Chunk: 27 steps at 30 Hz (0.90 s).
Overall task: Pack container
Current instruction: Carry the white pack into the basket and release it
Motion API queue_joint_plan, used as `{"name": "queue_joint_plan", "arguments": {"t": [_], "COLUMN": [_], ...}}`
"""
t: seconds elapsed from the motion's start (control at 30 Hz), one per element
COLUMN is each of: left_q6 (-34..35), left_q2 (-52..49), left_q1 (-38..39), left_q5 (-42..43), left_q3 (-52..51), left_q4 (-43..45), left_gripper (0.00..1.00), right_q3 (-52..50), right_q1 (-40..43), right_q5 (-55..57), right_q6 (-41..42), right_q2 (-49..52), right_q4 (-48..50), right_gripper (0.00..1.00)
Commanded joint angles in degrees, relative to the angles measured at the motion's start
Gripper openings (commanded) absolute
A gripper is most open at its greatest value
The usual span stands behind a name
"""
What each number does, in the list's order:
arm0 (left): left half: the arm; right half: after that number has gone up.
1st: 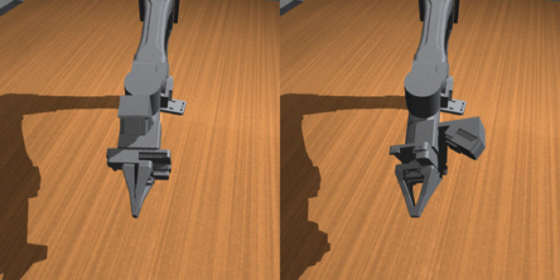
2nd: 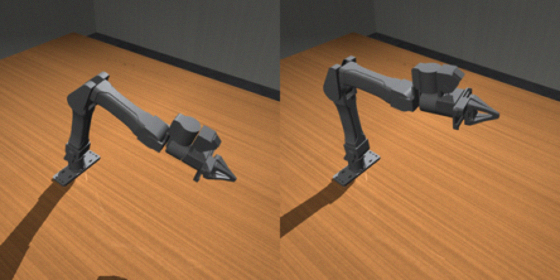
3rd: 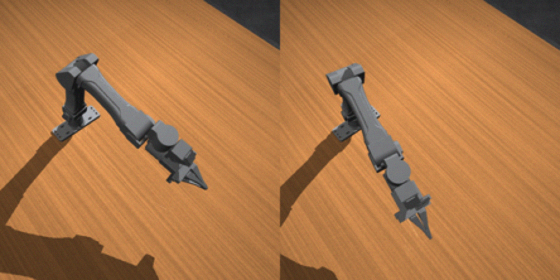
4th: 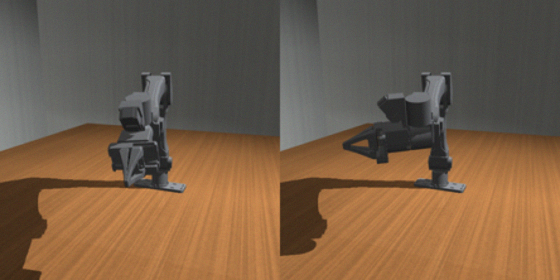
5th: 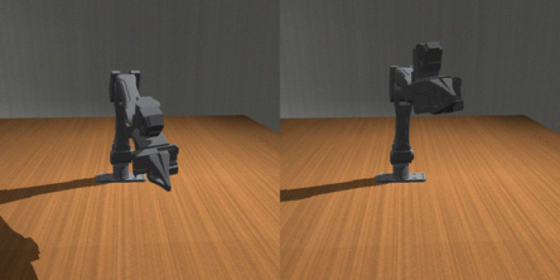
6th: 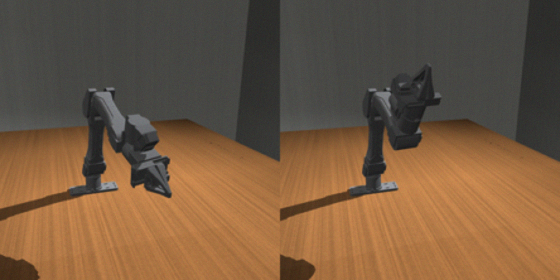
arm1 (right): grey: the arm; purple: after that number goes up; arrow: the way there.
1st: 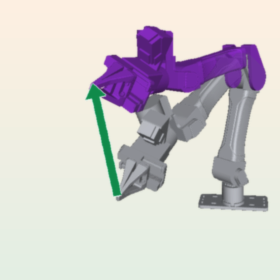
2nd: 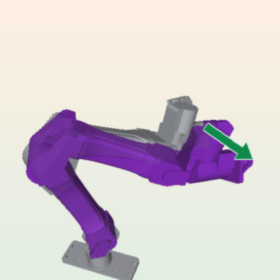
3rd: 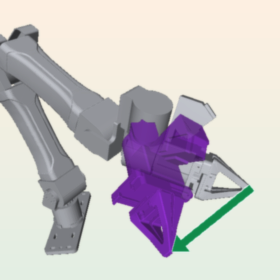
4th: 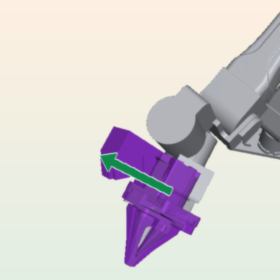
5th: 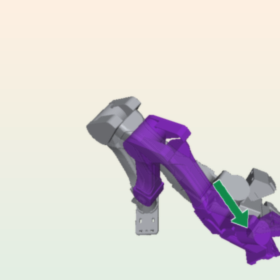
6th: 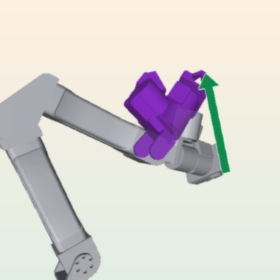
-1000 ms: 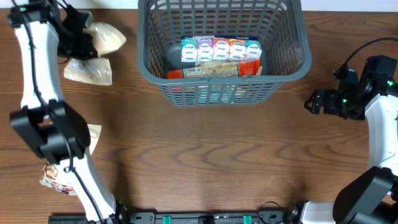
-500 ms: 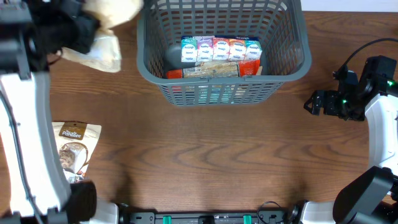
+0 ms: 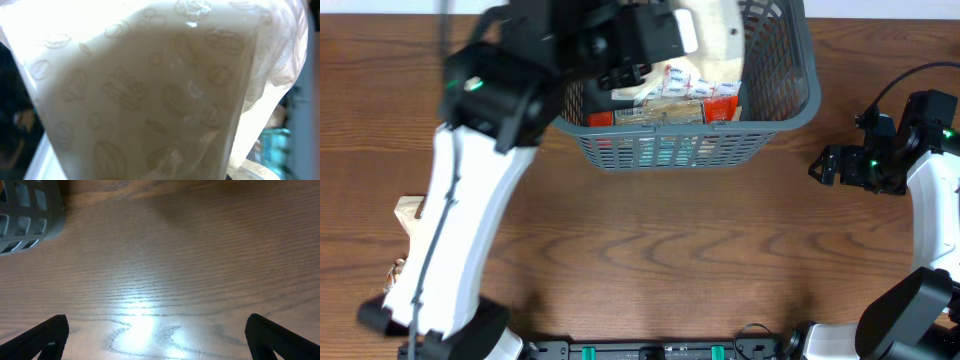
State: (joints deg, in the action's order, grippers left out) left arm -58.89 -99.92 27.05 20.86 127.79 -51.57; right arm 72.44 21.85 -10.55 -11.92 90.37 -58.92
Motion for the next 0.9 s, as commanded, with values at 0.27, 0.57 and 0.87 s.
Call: {"name": "queue_joint_plan", "arguments": {"t": [0.27, 0.57, 0.87], "left_q6": [-4.7, -1.2, 5.7], "left_q2": [-21.6, -28.5, -21.3], "left_q1": [0.0, 0.0, -0.3], "left_q5": [0.1, -0.8, -3.0], "left_q3": [0.0, 0.0, 0.1], "left_q4": [0.5, -1.0, -1.0], "left_gripper": [0.06, 0.55, 0.99], "right_q3": [-0.2, -0.2, -0.2], "right_q1": [0.2, 0.2, 0.2], "right_q5": [-0.2, -0.5, -1.0], "right_q6": [2.6, 3.1, 3.1], "right_q2": [-1.0, -1.0, -1.0], "right_q4": [0.7, 0.8, 0.9], "right_gripper": [0.99, 0.99, 0.99]}}
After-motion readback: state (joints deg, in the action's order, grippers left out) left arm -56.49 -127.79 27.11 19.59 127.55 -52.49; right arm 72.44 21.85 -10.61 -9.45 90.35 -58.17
